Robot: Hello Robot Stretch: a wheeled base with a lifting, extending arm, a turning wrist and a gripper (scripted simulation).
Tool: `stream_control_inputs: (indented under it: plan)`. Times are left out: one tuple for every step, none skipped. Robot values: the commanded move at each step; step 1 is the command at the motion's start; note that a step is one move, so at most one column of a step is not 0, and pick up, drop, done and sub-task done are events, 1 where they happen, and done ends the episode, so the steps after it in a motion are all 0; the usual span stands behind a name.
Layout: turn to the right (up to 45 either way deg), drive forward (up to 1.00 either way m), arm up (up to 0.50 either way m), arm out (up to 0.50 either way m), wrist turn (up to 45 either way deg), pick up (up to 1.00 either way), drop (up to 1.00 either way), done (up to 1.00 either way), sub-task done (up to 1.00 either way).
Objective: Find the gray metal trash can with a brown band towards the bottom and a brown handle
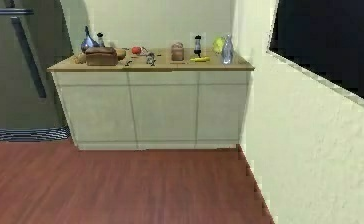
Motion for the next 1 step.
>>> stream_control_inputs:
  plan:
    - [-30.0, 0.00, 0.00, 0.00, 0.0, 0.00, 0.00, 0.00, 0.00]
